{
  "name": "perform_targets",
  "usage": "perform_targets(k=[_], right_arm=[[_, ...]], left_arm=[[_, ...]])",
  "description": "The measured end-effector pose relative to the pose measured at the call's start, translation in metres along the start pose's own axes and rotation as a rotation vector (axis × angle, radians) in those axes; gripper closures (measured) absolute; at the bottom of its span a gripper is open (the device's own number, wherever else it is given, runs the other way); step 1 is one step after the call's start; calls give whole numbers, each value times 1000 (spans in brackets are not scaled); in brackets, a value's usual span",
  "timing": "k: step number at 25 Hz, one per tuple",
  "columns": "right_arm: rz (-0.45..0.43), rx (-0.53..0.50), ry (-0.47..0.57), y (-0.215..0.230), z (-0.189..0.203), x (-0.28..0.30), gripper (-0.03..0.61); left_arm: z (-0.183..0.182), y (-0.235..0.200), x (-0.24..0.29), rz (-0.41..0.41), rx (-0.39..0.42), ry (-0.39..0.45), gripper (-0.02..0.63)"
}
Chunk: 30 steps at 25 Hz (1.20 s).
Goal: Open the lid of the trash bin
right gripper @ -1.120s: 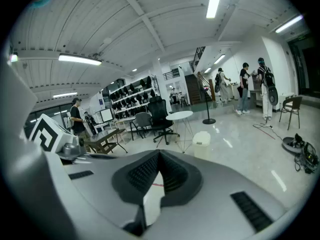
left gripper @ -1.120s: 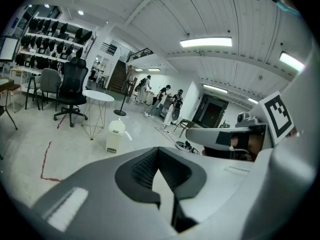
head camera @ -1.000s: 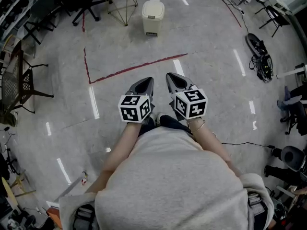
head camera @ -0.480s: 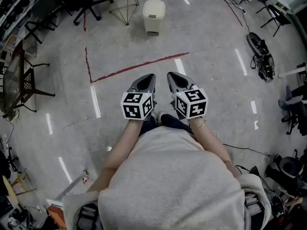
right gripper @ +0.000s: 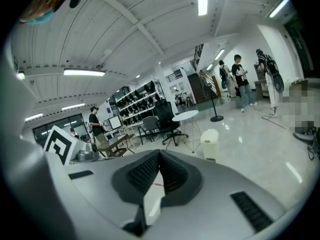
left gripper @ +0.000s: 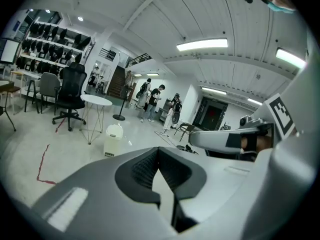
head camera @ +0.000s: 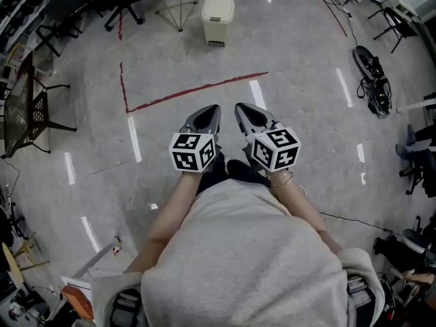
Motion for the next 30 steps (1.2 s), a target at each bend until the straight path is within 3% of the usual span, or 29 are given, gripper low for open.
perform_targets(k=[9, 13, 23, 30], right_arm=[[35, 37, -21, 24, -5, 28, 571], [51, 40, -33, 42, -14, 54, 571], [115, 35, -8, 90, -92, 192, 571], [157, 4, 21, 110, -147, 270, 571]], left_arm=[[2, -29, 14, -62, -25, -45, 604], [-5, -53, 41, -42, -26, -72, 604], [-92, -166, 137, 24, 2, -54, 604], [-153, -229, 193, 115, 22, -34, 604]])
Point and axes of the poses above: the fingertips, and each gripper's own axes: x forward along the fingers, y to its right, z out of its underside, the point moved 5 cm from there along -x, backward along the fingers, and after that the axes turned 6 degrees about x, right-handed, at the moved point
